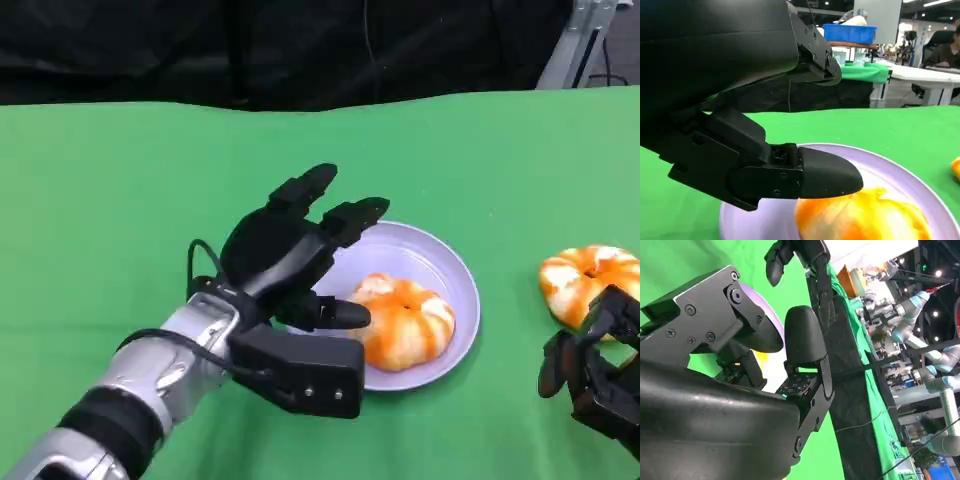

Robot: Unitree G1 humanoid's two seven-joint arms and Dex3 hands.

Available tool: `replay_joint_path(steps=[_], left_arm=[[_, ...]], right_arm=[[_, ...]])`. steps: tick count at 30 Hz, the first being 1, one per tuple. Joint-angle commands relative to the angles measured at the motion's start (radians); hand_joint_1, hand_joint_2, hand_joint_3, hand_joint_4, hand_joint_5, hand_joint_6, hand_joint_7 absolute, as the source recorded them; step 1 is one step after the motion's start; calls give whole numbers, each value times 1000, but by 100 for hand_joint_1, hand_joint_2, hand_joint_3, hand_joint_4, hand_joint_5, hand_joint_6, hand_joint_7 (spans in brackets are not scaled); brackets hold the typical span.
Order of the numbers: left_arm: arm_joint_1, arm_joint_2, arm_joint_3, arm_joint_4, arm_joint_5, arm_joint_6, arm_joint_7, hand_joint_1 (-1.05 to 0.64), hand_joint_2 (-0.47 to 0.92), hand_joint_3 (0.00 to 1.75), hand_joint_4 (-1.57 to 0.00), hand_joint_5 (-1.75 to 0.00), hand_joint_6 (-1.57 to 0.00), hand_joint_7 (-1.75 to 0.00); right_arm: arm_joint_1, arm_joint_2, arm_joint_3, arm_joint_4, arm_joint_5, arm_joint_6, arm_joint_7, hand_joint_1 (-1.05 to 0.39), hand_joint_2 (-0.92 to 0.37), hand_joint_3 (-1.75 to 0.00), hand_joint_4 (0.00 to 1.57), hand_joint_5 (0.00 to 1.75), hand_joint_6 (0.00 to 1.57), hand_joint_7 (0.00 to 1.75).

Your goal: Grasp the bread from the table and place it into the plate.

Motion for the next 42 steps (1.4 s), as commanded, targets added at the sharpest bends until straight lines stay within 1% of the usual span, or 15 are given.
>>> replay_joint_path(steps=[1, 4, 8, 10, 11, 14, 17, 19, 20, 21, 22, 24, 27, 34, 42], left_arm=[[45, 57, 68, -29, -105, -117, -50, -96, 92, 50, -12, -5, -36, -2], [73, 66, 110, -32, -188, -188, -100, -91, 92, 44, -18, -6, -38, -2], [153, 64, 214, -40, -463, -325, -295, -50, 92, 20, -53, -17, -55, -5], [182, 63, 249, -58, -560, -329, -393, -44, 92, 19, -58, -18, -57, -6], [211, 63, 275, -82, -645, -309, -470, -30, 92, 23, -73, -25, -67, -9], [291, 47, 354, -145, -889, -246, -676, -12, 92, 29, -86, -29, -78, -11], [359, 23, 429, -209, -1068, -138, -811, -6, 83, 59, -102, -33, -95, -7], [405, 7, 477, -262, -1175, -24, -878, -7, 70, 93, -108, -44, -108, -5], [423, 3, 495, -287, -1207, 26, -896, -11, 62, 108, -104, -77, -121, -9], [451, 3, 518, -316, -1264, 101, -933, -12, 60, 113, -101, -88, -124, -10], [473, 5, 539, -339, -1309, 167, -966, -11, 55, 124, -97, -123, -130, -32], [506, 9, 577, -361, -1385, 286, -1032, -8, 51, 134, -89, -160, -99, -115], [541, 17, 629, -361, -1452, 436, -1093, -10, 51, 131, -84, -173, -78, -157], [510, 37, 699, -239, -1495, 637, -1313, -14, 58, 112, -77, -175, -69, -165], [454, 24, 759, -80, -1479, 680, -1473, -18, 63, 90, -79, -175, -73, -171]], right_arm=[[4, -5, -6, -13, 6, -2, -11, -4, -47, -137, 92, 175, 77, 165], [5, -5, -4, -14, 6, -3, -14, -4, -48, -137, 92, 175, 77, 165], [3, -6, -5, -11, 5, -4, -15, -5, -48, -137, 92, 175, 77, 165], [1, -7, -6, -8, 7, -5, -13, -5, -48, -137, 92, 175, 77, 165], [-1, -8, -8, -5, 9, -4, -10, -4, -48, -137, 92, 175, 77, 165], [-1, -10, -9, -3, 9, -2, -9, -4, -49, -136, 92, 175, 77, 165], [0, -12, -8, -5, 6, -3, -9, -4, -49, -136, 92, 175, 77, 166], [1, -13, -8, -6, 6, 0, -11, -4, -49, -136, 93, 175, 77, 166], [1, -13, -9, -6, 7, 1, -11, -4, -48, -136, 92, 175, 77, 166], [0, -15, -10, -2, 6, 0, -9, -4, -48, -136, 92, 175, 77, 167], [-2, -17, -11, 3, 6, -3, -7, -4, -49, -136, 92, 175, 76, 166], [-5, -21, -14, 7, 7, 1, -7, -4, -49, -136, 92, 175, 76, 166], [-7, -29, -17, 14, 9, 5, -5, -5, -50, -134, 91, 175, 75, 165], [-12, -35, -23, 23, 15, 5, 5, -5, -52, -131, 91, 175, 75, 165], [-13, -29, -25, 27, 17, 3, 12, -5, -51, -131, 91, 175, 77, 164]])
